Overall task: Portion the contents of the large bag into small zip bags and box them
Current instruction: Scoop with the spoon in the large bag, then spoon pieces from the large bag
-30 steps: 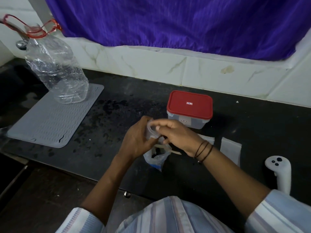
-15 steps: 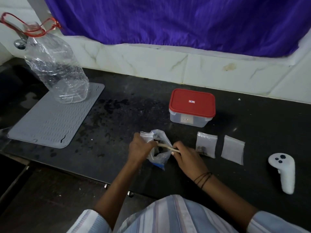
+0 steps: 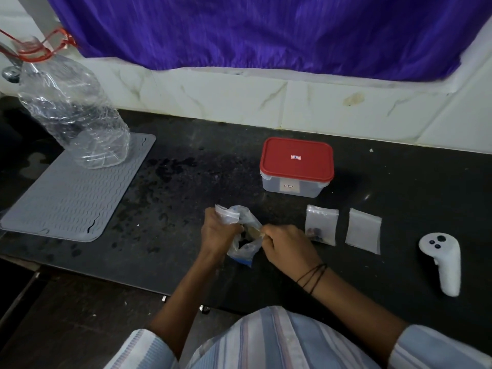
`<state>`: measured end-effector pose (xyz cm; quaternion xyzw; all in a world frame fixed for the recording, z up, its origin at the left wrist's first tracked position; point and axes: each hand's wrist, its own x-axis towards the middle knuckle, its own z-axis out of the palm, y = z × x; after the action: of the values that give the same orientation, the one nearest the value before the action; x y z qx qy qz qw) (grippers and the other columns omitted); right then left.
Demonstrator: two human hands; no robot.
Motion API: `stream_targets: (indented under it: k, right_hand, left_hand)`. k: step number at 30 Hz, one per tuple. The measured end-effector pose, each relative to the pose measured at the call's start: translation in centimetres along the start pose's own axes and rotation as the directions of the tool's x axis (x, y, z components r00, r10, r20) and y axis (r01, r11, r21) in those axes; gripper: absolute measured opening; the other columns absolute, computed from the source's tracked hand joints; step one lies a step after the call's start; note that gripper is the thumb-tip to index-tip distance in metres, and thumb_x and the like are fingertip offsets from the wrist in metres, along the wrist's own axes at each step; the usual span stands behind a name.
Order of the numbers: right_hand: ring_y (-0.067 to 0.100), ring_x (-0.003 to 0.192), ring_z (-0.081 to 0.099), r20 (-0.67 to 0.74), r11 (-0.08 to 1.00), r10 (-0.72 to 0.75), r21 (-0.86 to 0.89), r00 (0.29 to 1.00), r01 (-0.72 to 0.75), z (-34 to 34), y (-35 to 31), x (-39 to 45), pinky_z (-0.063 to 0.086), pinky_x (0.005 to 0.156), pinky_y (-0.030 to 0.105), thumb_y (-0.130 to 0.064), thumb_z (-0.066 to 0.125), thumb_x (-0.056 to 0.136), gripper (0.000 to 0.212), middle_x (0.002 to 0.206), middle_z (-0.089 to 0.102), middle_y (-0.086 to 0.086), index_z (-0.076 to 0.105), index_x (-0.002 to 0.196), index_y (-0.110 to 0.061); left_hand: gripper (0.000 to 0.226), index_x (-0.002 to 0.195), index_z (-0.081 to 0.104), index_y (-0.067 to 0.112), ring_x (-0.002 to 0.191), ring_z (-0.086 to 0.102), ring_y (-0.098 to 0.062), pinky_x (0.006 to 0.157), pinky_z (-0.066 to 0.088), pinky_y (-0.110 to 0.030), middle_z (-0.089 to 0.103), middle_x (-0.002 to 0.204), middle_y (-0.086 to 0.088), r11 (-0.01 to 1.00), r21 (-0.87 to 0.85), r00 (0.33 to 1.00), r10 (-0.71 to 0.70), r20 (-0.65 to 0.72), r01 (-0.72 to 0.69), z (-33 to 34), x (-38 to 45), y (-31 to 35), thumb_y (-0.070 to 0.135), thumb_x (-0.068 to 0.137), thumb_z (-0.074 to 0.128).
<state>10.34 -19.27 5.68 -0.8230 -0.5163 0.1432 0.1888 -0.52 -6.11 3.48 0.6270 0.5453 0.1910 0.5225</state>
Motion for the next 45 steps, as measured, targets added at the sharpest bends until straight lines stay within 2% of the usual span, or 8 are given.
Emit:
stream_targets:
  k: [6,10,15,19,24,34,42,45]
  right_hand:
    - [0.011,0.073,0.063,0.02,0.999,0.041,-0.012,0.999,-0.041,1.2,0.0,0.9,0.058,0.069,0.034,-0.03,0.048,0.096,0.017,0.084,0.063,-0.003,0.063,0.097,-0.024]
    - [0.012,0.074,0.063,0.031,0.996,0.089,0.01,0.996,-0.089,1.5,-0.1,1.0,0.058,0.068,0.034,-0.029,0.047,0.097,0.018,0.086,0.065,-0.001,0.064,0.098,-0.022]
    - [0.008,0.063,0.066,0.11,0.881,0.265,0.376,0.958,-0.287,1.2,1.2,0.6,0.056,0.061,0.024,-0.021,0.048,0.099,0.019,0.078,0.067,-0.003,0.066,0.102,-0.023]
    - [0.011,0.054,0.062,0.177,0.662,0.348,0.649,0.921,-0.375,1.4,2.1,0.0,0.051,0.052,0.022,-0.014,0.045,0.1,0.023,0.074,0.068,0.004,0.067,0.102,-0.022]
    - [0.015,0.052,0.058,0.192,0.465,0.402,0.799,0.895,-0.381,1.5,2.7,-0.9,0.047,0.047,0.025,-0.01,0.045,0.1,0.023,0.069,0.064,0.009,0.068,0.101,-0.015]
    - [0.015,0.051,0.058,0.164,0.525,0.381,0.772,0.91,-0.359,1.6,3.3,-1.8,0.047,0.047,0.024,-0.01,0.047,0.099,0.022,0.066,0.064,0.006,0.068,0.102,-0.016]
    - [0.018,0.05,0.054,0.165,0.359,0.454,0.866,0.876,-0.349,0.0,3.3,-2.2,0.042,0.044,0.027,-0.008,0.046,0.098,0.024,0.066,0.06,0.011,0.07,0.099,-0.009]
    - [0.018,0.048,0.051,0.111,0.305,0.454,0.913,0.884,-0.272,-2.0,2.5,-2.2,0.038,0.043,0.028,-0.006,0.045,0.098,0.025,0.063,0.057,0.011,0.07,0.098,-0.005]
  left_hand:
    - [0.04,0.105,0.049,0.013,0.083,0.067,-0.021,0.072,0.061,-0.042,0.062,0.1,-0.012,0.979,-0.185,0.996,-0.084,0.042,0.09,0.5,0.5,-0.1,0.004,0.077,0.077]
    - [0.043,0.106,0.052,0.009,0.082,0.068,-0.023,0.067,0.06,-0.039,0.064,0.098,-0.015,0.951,-0.287,0.99,-0.083,0.113,0.112,0.5,0.6,0.1,-0.008,0.074,0.073]
    - [0.044,0.101,0.052,0.013,0.102,0.068,-0.04,0.084,0.058,-0.059,0.064,0.11,-0.023,0.943,-0.316,0.983,-0.052,0.176,0.106,0.2,0.8,-0.2,-0.014,0.071,0.069]
    - [0.043,0.098,0.051,0.014,0.094,0.068,-0.032,0.08,0.06,-0.053,0.062,0.101,-0.015,0.965,-0.255,0.989,-0.014,0.148,0.052,0.3,0.9,0.1,0.0,0.061,0.07]
    - [0.037,0.099,0.051,0.011,0.085,0.064,-0.022,0.068,0.058,-0.037,0.061,0.097,-0.013,0.986,-0.169,0.994,0.007,0.106,0.011,0.8,1.5,0.1,-0.011,0.073,0.067]
    - [0.024,0.102,0.048,0.011,0.073,0.057,-0.009,0.057,0.047,-0.024,0.056,0.087,0.002,0.98,0.13,0.987,0.156,-0.049,-0.149,1.3,0.5,0.0,0.012,0.087,0.068]
    - [0.041,0.103,0.044,0.019,0.079,0.056,-0.008,0.058,0.042,-0.023,0.056,0.094,0.003,0.971,0.19,0.989,0.137,0.06,-0.147,0.6,0.5,0.3,0.014,0.078,0.076]
    - [0.05,0.105,0.047,0.016,0.097,0.052,-0.019,0.075,0.044,-0.031,0.051,0.103,-0.001,0.926,0.291,0.97,0.241,0.037,-0.242,0.1,0.6,-0.2,0.02,0.069,0.082]
